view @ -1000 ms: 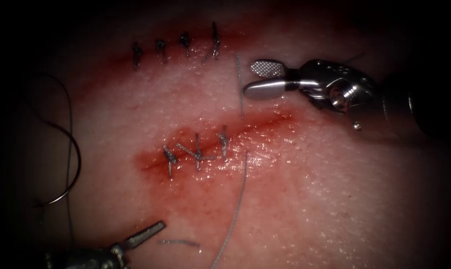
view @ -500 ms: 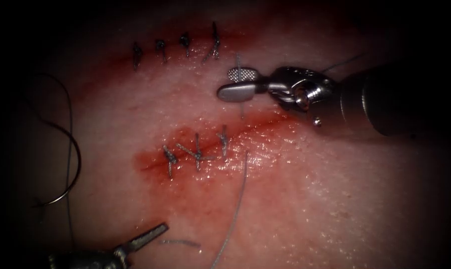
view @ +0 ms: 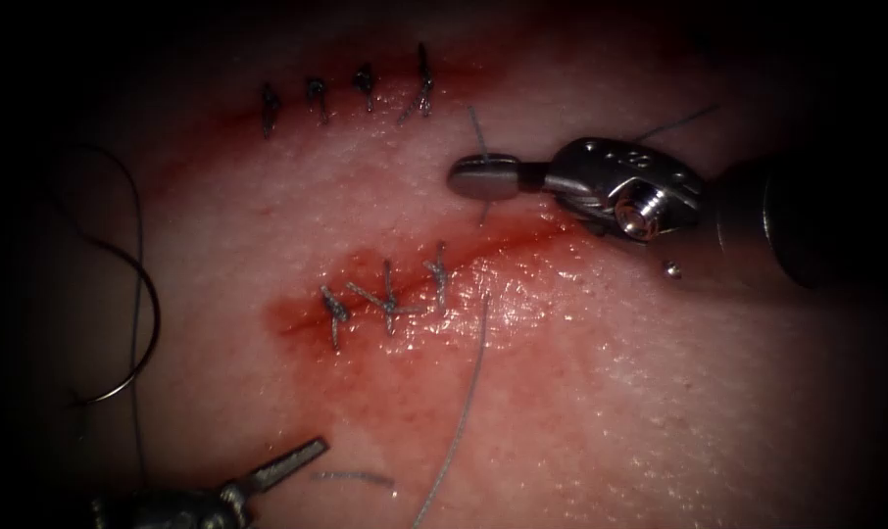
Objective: Wound Closure
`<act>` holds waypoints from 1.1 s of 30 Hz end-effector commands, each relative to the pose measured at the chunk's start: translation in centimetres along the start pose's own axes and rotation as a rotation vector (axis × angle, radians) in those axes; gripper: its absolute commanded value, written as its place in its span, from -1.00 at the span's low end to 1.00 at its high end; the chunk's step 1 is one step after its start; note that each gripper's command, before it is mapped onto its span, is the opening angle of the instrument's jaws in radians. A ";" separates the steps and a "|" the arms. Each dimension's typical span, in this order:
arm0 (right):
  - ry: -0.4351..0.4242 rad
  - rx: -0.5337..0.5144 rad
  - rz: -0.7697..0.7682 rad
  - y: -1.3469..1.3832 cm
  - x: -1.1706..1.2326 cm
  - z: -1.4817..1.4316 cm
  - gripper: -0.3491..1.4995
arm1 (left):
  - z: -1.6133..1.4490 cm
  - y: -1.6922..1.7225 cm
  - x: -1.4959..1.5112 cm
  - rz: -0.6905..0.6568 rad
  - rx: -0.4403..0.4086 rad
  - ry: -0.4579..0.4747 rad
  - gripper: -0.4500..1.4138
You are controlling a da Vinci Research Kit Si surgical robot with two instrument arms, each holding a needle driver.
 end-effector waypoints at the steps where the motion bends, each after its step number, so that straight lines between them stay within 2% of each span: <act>1: 0.009 0.003 -0.020 -0.02 -0.07 0.10 -1.00 | 0.09 0.05 -0.05 -0.002 -0.001 -0.001 0.34; 6: 0.032 0.008 -0.063 -0.02 -0.04 0.10 -1.00 | 0.09 0.05 -0.04 -0.002 -0.001 -0.004 0.34; 13: 0.100 0.020 -0.106 -0.07 0.12 0.04 -1.00 | 0.10 0.06 -0.05 -0.001 0.000 -0.007 0.34; 27: 0.122 0.016 -0.120 -0.12 0.16 0.02 -1.00 | 0.14 0.13 -0.09 0.006 -0.008 -0.050 0.34; 28: 0.134 0.017 -0.119 -0.13 0.17 0.02 -0.76 | 0.16 0.16 -0.13 0.005 -0.009 -0.074 0.34; 30: 0.141 0.020 -0.099 -0.12 0.19 0.02 0.33 | 0.18 0.19 -0.19 0.002 -0.009 -0.108 0.35; 31: 0.140 0.020 -0.091 -0.12 0.21 0.01 0.58 | 0.20 0.21 -0.24 0.002 -0.003 -0.133 0.35; 33: 0.145 0.026 -0.085 -0.10 0.26 -0.03 0.76 | 0.23 0.23 -0.32 -0.004 0.006 -0.187 0.35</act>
